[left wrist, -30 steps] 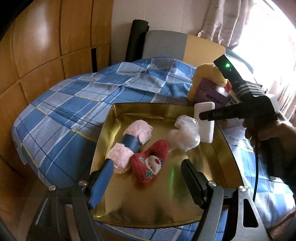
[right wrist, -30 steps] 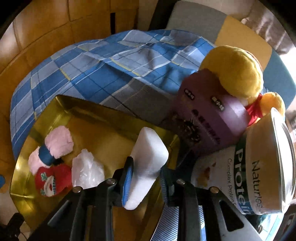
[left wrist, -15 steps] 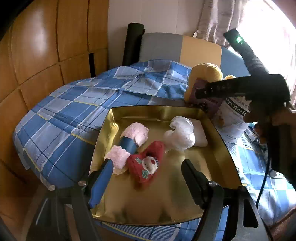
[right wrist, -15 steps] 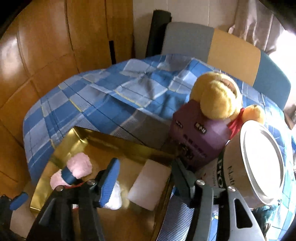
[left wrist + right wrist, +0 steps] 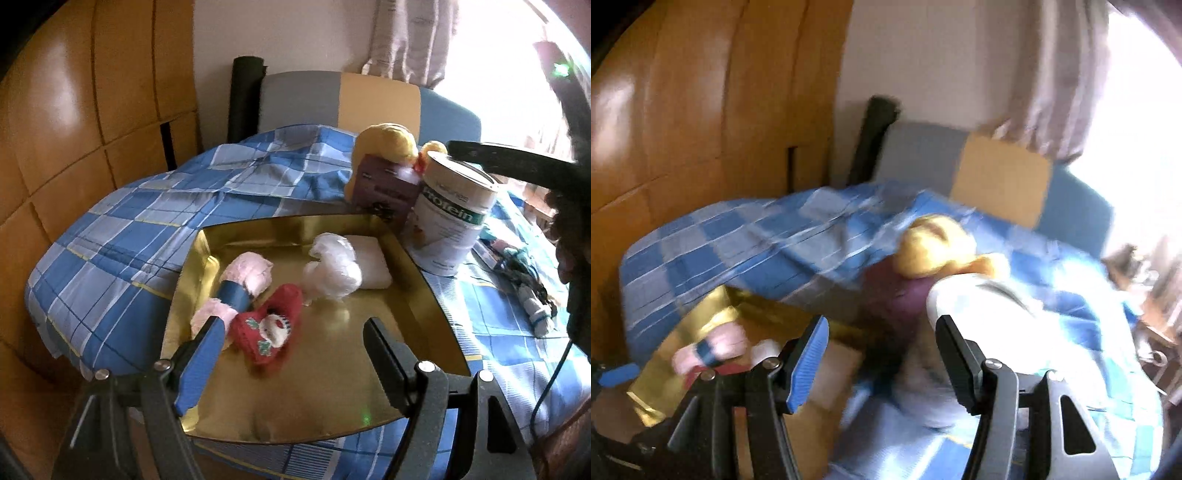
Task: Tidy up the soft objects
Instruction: 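Move both tools back toward the remaining pile on the bed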
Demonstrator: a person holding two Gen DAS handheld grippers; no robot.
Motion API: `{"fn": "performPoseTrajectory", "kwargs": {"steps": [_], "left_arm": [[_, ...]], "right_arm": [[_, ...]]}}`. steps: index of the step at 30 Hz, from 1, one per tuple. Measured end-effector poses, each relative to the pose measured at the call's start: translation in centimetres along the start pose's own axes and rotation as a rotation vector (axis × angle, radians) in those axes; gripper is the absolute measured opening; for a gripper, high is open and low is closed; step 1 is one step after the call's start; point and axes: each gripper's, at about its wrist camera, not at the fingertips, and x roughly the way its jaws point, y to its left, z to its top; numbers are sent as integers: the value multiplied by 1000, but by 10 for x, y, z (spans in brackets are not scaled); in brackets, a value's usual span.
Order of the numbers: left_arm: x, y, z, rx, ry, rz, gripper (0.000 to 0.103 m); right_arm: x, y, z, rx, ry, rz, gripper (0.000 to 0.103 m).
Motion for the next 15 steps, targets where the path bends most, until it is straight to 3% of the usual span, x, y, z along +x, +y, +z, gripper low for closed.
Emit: {"fn": "performPoseTrajectory", "kwargs": {"steps": [3,9,15], "left_arm": [[-2,-11,1,30,-4,-20,78],[-4,-37,1,104,6,-69,78],[5,-63,8,129,67,-155,78]], "right_arm": [[-5,-25,-13,48,33,-65,68],[-3,-112,-57,269,163,-128,68],[-21,-220,-104,566,174,-194,67]]}}
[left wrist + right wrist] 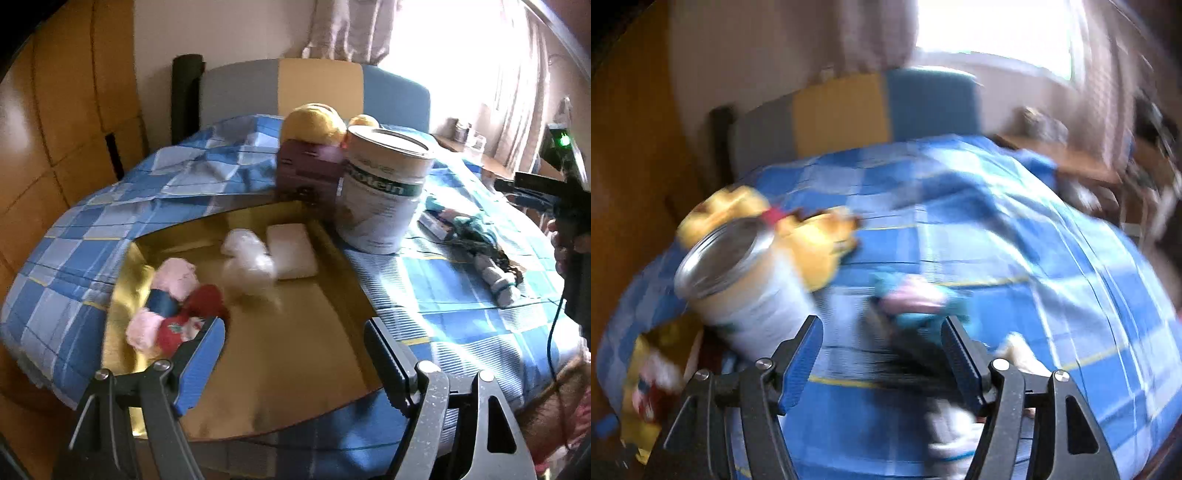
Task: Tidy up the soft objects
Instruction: 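Move both tools back toward the remaining pile on the bed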
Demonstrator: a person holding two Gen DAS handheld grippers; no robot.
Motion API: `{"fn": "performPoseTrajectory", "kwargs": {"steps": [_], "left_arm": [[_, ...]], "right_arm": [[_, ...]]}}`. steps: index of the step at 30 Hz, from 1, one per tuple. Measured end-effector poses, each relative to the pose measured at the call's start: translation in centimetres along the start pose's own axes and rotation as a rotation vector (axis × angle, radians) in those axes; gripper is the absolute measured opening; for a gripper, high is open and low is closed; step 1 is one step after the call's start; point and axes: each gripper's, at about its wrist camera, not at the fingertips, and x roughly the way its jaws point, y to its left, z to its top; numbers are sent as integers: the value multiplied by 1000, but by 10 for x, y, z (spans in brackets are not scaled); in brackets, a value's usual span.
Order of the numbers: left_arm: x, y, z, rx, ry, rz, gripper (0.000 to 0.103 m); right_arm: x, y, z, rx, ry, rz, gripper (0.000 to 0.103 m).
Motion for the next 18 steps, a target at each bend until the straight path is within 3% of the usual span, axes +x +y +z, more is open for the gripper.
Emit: {"fn": "performPoseTrajectory", "kwargs": {"steps": [4,8,10,12,18], "left_arm": [[9,-19,9,26,38,-64,78],[15,-54,19,104,52,-123,78],[22,-75,26,142,67,-151,78],[27,-91,31,172,73,-170,78],[58,-148,43,251,109,-222,78]], "right_arm": [[8,-74,2,166,-3,-17,77],[19,-136,-20,336,4,-36,77],[24,-155,-28,424,65,-28,77],[21,-170,-29,510,25,11,77],[28,-184,-37,588,95,32,77]]}}
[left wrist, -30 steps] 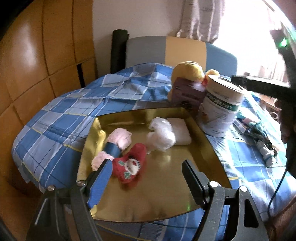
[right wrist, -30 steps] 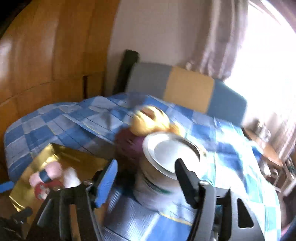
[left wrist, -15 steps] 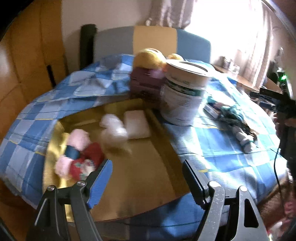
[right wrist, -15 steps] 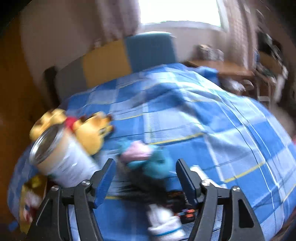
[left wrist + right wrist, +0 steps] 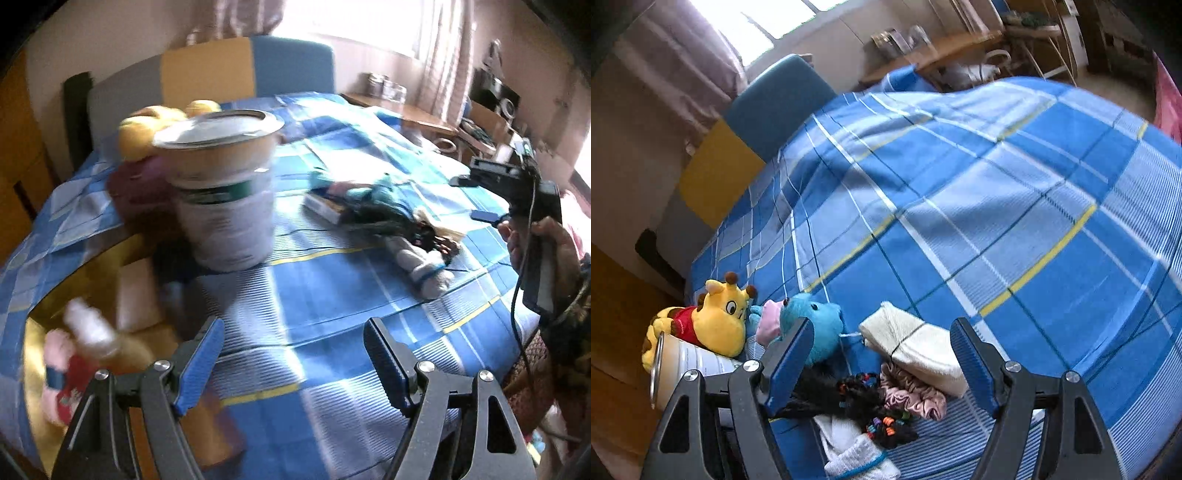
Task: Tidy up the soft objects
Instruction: 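Move both tools back toward the remaining pile on the bed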
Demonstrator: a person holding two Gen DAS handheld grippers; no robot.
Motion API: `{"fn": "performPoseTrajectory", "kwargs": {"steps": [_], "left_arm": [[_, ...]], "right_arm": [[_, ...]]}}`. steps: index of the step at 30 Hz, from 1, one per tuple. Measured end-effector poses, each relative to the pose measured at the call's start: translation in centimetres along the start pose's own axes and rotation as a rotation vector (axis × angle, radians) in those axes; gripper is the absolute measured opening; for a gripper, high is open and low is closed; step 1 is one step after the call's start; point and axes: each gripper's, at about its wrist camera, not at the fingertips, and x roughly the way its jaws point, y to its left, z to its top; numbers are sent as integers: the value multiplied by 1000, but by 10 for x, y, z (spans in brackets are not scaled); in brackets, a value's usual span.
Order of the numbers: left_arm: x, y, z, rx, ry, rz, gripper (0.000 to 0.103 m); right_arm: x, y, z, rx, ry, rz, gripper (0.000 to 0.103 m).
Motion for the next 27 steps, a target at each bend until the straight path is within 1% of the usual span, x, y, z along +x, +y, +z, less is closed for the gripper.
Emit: {"fn": "performPoseTrajectory", "kwargs": {"steps": [4,7,9,10,12,14,17,19,23,27], "left_arm": [[23,-22,9,30,45,-35,76],[35,-34,13,50,63,-57,71],[44,-40,14,58,83,-71,64],[50,-44,14,59,100,-82,62],[58,-49,15,67,120,-103,49],[68,-54,14,73,153,-132,42],[80,-58,12,47,197,-177,41],[85,-62,10,36,211,-190,41],[92,-72,12,15,234,-240,41],[97,-83,18,21,234,-245,41]], "right_arm": [[5,-9,2,64,24,33,77],[4,-18,3,114,22,55,77],[3,-23,4,142,19,64,77],[2,-25,4,153,20,66,77],[3,-29,4,177,27,70,77],[5,-34,4,203,44,67,77],[8,-42,3,247,66,78,77],[8,-44,3,257,65,81,77],[6,-44,3,259,58,92,77],[6,-41,3,245,63,102,77]]}}
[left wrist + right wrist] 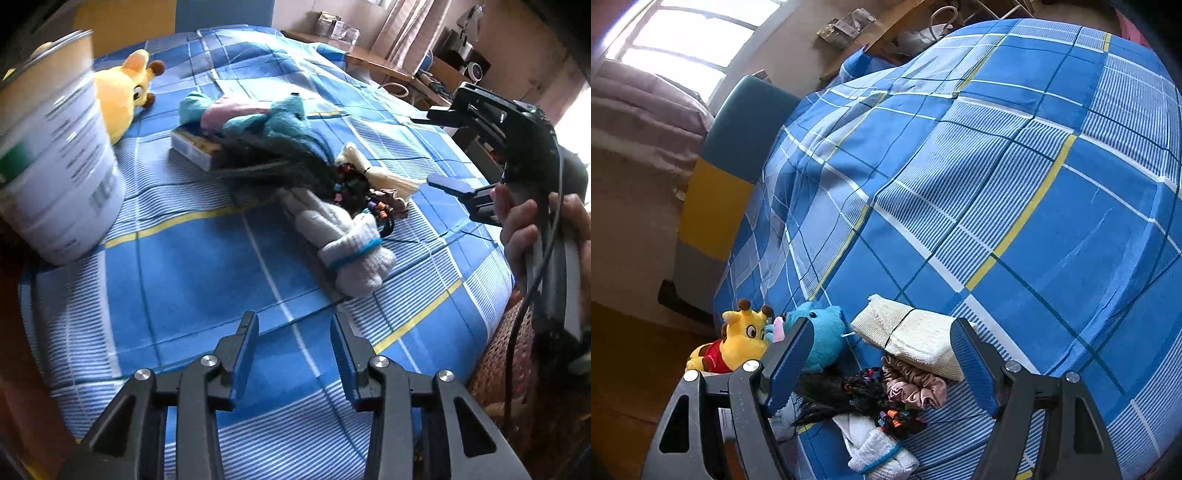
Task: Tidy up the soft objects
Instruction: 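Move both tools back toward the remaining pile on the bed, then grasp the white knit glove with the left gripper and lift it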
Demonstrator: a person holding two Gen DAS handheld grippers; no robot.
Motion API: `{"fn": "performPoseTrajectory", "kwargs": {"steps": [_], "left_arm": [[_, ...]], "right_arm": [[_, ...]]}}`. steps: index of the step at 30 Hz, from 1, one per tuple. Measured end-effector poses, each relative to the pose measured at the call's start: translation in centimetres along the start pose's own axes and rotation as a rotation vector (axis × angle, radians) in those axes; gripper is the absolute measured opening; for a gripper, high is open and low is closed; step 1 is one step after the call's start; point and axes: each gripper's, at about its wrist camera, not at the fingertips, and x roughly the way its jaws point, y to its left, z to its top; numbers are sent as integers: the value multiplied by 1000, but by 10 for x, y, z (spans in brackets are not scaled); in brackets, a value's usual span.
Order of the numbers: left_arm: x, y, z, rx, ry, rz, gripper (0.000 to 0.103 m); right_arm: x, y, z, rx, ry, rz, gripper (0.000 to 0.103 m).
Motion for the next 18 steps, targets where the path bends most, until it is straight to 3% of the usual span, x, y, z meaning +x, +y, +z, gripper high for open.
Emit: {"fn": "performPoseTrajectory", "kwargs": {"steps": [8,18], "left_arm": [[11,-18,14,-1,-12,-20,42],[33,-41,46,-10,-90,-17,66]], "right_arm": [[0,0,0,6,3,14,77],[-2,-1,1,7,-8,21,77]]}}
